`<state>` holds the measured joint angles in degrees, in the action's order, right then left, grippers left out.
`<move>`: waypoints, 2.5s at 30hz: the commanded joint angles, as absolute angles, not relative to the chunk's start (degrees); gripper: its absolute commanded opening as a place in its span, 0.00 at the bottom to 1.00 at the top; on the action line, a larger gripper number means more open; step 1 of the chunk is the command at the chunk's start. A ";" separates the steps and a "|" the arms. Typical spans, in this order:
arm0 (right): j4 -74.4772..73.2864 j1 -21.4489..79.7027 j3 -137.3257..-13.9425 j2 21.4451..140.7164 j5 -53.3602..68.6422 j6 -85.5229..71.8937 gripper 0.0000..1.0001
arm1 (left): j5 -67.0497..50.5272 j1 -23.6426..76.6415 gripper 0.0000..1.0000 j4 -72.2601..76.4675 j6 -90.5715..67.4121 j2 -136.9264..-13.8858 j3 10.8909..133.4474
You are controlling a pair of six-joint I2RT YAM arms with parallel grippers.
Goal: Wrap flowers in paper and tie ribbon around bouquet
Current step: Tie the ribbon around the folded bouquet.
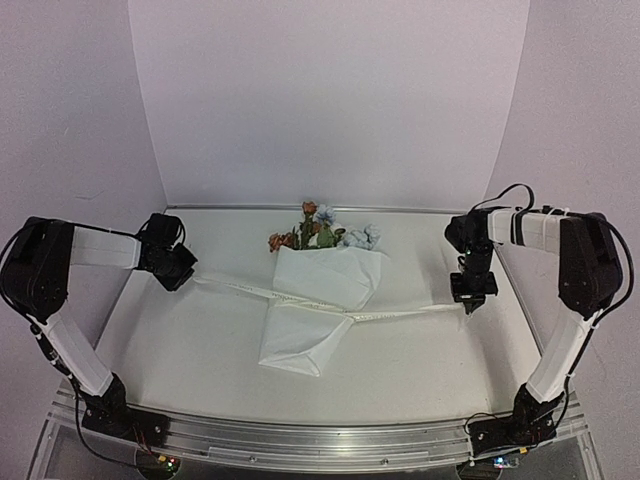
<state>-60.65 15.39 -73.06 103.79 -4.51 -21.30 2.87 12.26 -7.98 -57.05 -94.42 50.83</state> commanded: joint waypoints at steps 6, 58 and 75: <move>-65.32 10.52 -79.19 106.36 -10.30 -20.48 0.00 | 3.57 9.57 0.00 -7.68 -52.12 -91.39 49.32; -62.26 -6.27 -66.72 90.94 5.06 -21.45 0.56 | -14.99 -13.11 0.57 -10.28 -52.77 -84.14 43.57; -41.35 18.40 -59.42 77.76 6.23 -8.99 0.98 | -14.01 16.92 0.76 1.73 -84.02 -77.17 35.62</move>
<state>-49.96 11.16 -61.45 81.25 5.48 -13.16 -14.83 9.23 -6.37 -69.36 -77.21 39.20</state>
